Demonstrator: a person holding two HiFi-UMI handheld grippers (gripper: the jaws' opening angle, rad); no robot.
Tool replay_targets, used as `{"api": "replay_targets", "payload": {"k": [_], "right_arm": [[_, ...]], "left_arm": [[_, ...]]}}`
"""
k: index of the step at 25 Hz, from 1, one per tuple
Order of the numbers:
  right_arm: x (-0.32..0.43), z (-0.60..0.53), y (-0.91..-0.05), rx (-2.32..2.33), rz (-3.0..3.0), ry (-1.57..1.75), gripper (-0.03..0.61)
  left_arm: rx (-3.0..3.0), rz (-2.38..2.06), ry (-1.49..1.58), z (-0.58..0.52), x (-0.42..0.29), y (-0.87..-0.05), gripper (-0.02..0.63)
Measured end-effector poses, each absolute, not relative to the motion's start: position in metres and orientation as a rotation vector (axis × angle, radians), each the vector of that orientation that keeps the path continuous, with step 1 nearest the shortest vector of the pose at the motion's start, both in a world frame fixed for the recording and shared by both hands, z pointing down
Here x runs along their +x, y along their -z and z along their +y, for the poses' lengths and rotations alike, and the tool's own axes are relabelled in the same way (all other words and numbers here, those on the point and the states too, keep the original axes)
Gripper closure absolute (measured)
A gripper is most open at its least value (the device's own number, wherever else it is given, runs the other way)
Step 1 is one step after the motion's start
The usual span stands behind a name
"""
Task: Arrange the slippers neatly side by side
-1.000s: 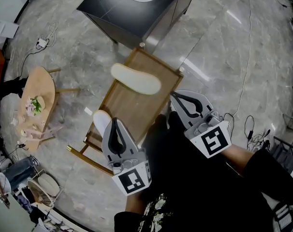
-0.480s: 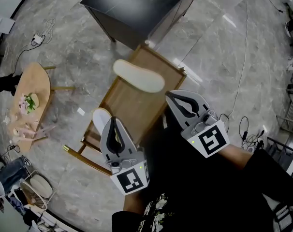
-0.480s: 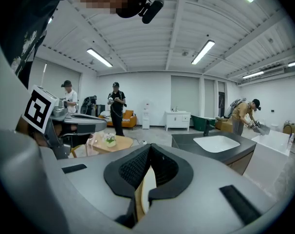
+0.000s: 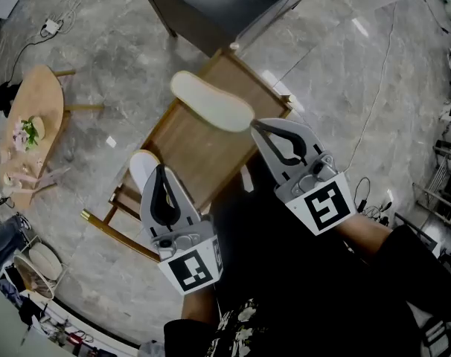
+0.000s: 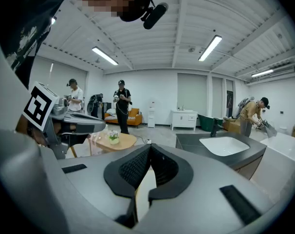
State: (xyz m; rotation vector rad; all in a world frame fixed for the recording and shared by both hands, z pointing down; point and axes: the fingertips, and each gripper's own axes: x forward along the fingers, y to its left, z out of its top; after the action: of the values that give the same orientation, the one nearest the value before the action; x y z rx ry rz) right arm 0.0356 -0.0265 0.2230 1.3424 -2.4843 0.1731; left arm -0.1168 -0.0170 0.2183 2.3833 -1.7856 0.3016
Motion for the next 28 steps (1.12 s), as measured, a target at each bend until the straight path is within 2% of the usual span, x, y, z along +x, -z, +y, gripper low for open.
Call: {"api": "replay_targets", "payload": {"k": [15, 21, 28], "right_arm": [[0.028, -0.064, -0.273, 1.141, -2.528, -0.227, 0.572], [0.027, -0.08, -0.3, 1.089, -2.533, -0.255, 0.523], [0.029, -0.095, -0.337, 0.992, -2.492, -0.253, 0.515]], "left_arm": [[2.267, -1.785, -0.404, -0.048, -0.091, -0.259, 0.612], [2.209, -1.78, -0.444, -0.051, -0.089, -0.283, 0.612], [2.123, -1.773, -0.486, -0.061, -0.086, -0.315, 0.612]]}}
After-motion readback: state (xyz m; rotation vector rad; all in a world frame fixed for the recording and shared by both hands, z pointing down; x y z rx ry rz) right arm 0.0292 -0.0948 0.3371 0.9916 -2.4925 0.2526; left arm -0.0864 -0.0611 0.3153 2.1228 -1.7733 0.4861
